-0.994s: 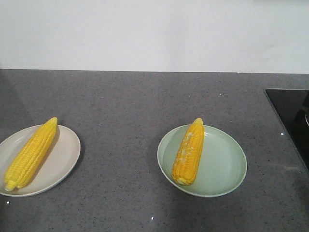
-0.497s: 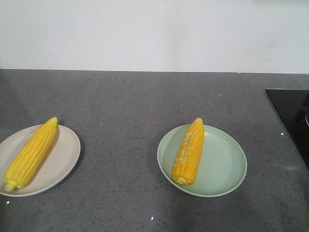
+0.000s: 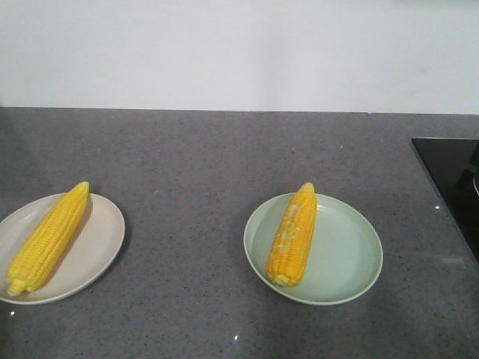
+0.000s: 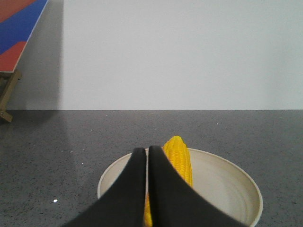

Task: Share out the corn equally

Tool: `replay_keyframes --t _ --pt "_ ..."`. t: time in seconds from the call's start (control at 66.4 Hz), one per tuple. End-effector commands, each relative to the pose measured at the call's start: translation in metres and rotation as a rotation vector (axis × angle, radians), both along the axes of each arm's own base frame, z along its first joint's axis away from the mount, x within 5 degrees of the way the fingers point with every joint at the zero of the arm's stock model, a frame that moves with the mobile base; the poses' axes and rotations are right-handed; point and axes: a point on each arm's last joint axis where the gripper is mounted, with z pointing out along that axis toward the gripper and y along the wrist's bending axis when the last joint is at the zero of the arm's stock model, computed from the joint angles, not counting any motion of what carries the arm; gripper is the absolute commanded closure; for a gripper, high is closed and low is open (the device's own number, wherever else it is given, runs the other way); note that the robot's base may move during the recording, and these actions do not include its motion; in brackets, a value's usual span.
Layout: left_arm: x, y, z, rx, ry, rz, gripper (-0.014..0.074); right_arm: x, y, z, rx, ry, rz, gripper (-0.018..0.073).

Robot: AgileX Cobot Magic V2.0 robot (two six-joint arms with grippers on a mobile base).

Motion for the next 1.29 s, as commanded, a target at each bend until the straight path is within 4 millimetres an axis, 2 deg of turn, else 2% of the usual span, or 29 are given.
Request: replay_keyframes --t 0.0,1.28 --pt "-0.0029 0.0 0.013 -0.004 -0.104 0.001 0.0604 -0.0004 0.0 0.006 0.001 -0.091 -0.003 0.0569" --pt "-0.0029 0.0 0.013 -0.004 -0.104 0.001 0.0604 -0.0005 0.0 0.0088 -0.067 -0.118 -0.005 0.0569"
